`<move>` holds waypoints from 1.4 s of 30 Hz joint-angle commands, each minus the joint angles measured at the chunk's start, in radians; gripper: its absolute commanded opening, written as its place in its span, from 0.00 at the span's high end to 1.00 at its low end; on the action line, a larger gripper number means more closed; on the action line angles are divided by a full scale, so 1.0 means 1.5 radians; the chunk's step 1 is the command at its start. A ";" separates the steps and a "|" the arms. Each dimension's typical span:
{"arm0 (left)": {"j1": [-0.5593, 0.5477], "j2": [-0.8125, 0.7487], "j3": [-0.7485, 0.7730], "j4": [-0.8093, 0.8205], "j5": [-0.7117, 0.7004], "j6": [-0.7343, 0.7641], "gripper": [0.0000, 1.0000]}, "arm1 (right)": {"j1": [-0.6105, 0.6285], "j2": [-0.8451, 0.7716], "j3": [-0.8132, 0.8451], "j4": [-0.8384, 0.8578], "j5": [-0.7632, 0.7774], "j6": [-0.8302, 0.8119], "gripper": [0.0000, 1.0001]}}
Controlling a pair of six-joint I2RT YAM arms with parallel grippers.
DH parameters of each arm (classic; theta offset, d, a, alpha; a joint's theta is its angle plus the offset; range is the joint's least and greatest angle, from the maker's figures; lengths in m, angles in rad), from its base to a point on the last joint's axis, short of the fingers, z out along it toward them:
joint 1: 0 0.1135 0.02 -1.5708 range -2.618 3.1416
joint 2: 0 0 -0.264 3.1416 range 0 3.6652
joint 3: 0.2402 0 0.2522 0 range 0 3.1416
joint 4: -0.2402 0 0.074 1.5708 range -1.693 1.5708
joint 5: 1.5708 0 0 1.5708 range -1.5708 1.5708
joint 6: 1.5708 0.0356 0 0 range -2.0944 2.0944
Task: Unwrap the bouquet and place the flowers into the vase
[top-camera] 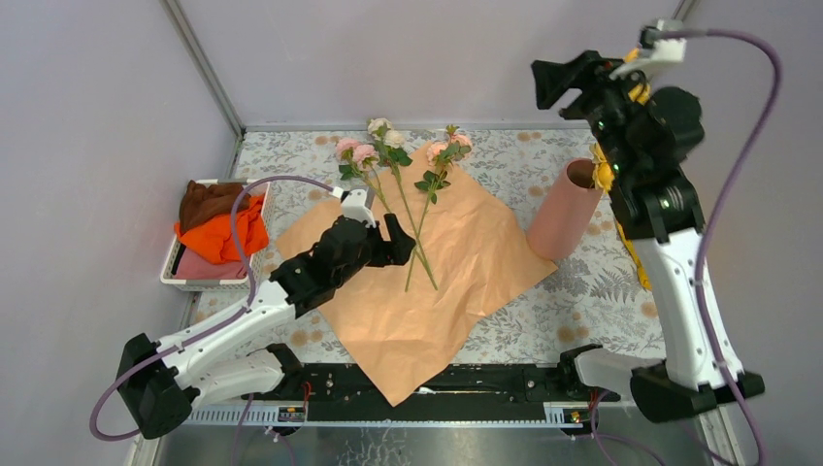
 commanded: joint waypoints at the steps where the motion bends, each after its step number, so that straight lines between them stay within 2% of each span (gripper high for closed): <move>1: -0.001 -0.028 0.001 -0.026 -0.102 -0.031 0.11 | 0.001 0.100 0.084 -0.059 -0.169 0.101 0.23; 5: 0.009 -0.045 -0.001 -0.054 -0.148 -0.055 0.07 | 0.069 0.166 0.124 -0.126 -0.138 0.078 0.26; 10: 0.028 -0.078 -0.015 -0.059 -0.160 -0.066 0.06 | 0.152 0.222 0.145 -0.176 -0.115 0.065 0.30; 18: 0.039 -0.110 -0.019 -0.075 -0.170 -0.072 0.07 | 0.230 0.291 0.110 -0.239 -0.074 0.065 0.35; 28: 0.040 -0.122 -0.019 -0.090 -0.177 -0.071 0.07 | 0.277 0.352 -0.019 -0.221 -0.035 0.082 0.47; 33: 0.041 -0.131 -0.025 -0.089 -0.177 -0.070 0.07 | 0.281 0.424 -0.052 -0.220 -0.016 0.097 0.58; 37: 0.041 -0.134 -0.025 -0.090 -0.174 -0.068 0.07 | 0.280 0.485 -0.037 -0.220 0.000 0.103 0.62; 42: 0.042 -0.141 -0.027 -0.091 -0.169 -0.064 0.07 | 0.278 0.589 0.071 -0.278 0.054 0.092 0.66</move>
